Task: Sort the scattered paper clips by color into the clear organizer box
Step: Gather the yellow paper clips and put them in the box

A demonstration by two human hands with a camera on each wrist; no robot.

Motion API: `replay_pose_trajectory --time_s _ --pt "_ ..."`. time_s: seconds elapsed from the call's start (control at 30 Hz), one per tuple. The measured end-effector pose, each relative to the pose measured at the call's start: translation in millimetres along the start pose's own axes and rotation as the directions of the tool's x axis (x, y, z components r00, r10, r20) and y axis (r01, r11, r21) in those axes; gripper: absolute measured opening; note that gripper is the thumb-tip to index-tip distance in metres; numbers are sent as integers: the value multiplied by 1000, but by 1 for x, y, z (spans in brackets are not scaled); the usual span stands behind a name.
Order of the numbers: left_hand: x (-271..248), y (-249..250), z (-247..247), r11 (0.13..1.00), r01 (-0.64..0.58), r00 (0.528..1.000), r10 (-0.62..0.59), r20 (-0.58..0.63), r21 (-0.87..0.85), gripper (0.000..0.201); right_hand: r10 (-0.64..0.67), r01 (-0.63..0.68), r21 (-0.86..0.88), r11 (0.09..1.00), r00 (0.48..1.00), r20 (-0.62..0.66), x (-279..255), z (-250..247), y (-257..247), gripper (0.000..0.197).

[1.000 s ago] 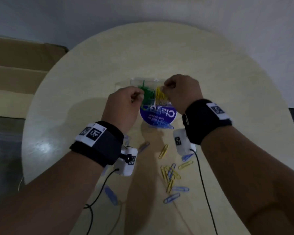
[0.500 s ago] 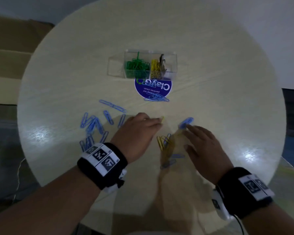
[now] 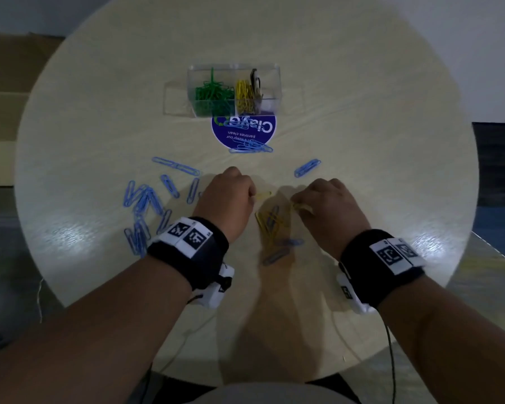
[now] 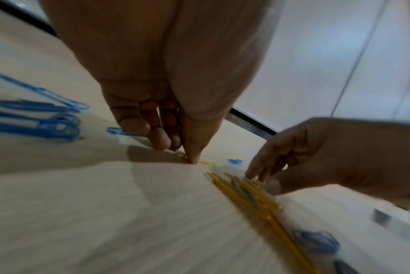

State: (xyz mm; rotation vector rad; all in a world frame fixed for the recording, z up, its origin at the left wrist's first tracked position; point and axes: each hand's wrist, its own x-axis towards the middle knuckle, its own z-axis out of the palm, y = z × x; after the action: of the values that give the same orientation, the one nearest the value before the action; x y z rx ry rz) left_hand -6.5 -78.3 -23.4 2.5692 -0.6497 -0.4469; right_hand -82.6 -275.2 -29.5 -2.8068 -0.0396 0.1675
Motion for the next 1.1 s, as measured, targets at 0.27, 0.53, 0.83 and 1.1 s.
replay_pose_trajectory --time_s 0.27,0.53,0.83,1.1 --pt "-3 -10 -14 991 124 980 -114 166 -48 19 220 -232 112 966 970 106 -8 -1 2 4" --pt "-26 -4 -6 967 -254 961 254 105 -18 9 280 -320 339 885 946 164 -11 -4 -29 16" --pt "-35 -17 -4 977 -197 978 191 89 76 12 288 -310 212 927 949 130 -1 -6 -11 7" --pt "-18 -6 -2 955 -248 967 233 103 164 11 300 -308 187 933 951 70 -18 -10 7 18"
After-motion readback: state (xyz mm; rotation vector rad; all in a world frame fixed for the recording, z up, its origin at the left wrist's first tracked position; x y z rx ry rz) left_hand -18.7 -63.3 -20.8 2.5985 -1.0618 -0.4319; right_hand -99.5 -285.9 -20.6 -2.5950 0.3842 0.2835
